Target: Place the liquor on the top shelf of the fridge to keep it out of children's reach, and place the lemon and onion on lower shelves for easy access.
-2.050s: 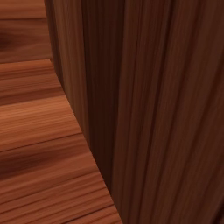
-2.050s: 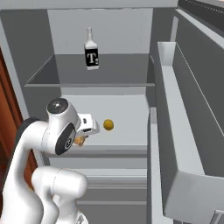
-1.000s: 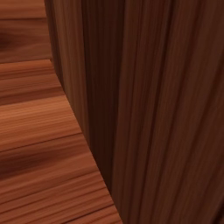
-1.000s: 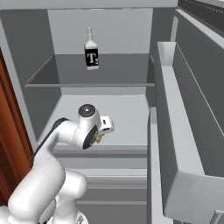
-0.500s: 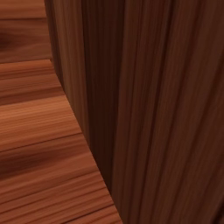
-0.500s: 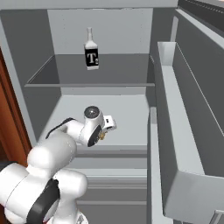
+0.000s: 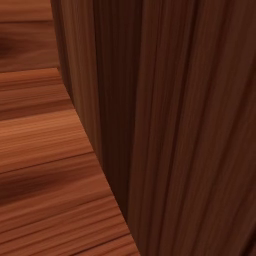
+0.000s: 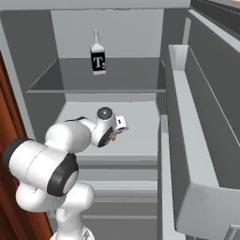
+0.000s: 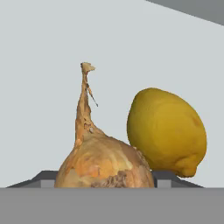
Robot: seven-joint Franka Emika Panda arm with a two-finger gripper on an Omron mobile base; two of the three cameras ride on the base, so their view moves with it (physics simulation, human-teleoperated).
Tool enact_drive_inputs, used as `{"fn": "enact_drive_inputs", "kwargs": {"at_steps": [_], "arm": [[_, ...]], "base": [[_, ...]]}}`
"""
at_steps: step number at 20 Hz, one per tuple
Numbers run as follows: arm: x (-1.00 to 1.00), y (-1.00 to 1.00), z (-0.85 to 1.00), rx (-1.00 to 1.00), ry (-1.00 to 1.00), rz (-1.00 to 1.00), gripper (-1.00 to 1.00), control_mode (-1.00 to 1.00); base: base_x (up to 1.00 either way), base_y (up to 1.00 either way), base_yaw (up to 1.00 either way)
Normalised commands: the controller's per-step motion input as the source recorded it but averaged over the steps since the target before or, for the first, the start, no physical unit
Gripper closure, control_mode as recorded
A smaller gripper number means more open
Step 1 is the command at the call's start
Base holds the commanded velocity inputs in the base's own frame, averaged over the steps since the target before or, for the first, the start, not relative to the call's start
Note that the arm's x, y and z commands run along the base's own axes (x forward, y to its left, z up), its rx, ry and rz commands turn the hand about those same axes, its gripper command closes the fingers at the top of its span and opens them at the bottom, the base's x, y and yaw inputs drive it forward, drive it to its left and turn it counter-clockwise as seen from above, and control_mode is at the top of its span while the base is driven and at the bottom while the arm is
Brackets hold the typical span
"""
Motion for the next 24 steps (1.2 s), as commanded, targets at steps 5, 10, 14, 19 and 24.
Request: {"fn": "enact_drive_inputs", "kwargs": {"at_steps": [5, 10, 14, 19, 24], "arm": [[0.00, 0.00, -0.09, 0.00, -0.18, 0.00, -1.00, -1.00], [-0.29, 0.00, 0.07, 0.00, -0.15, 0.00, -1.00, -1.00], [-0.51, 0.00, 0.46, 0.00, -0.08, 0.00, -1.00, -1.00], [-0.47, 0.00, 0.63, -0.01, -0.07, 0.00, -1.00, -1.00], [-0.64, 0.00, 0.85, -0.05, -0.01, 0.00, -1.00, -1.00]], "base": [[0.00, 0.00, 0.00], [0.00, 0.00, 0.00], [0.00, 0.00, 0.00], [0.00, 0.00, 0.00], [0.00, 0.00, 0.00]]}}
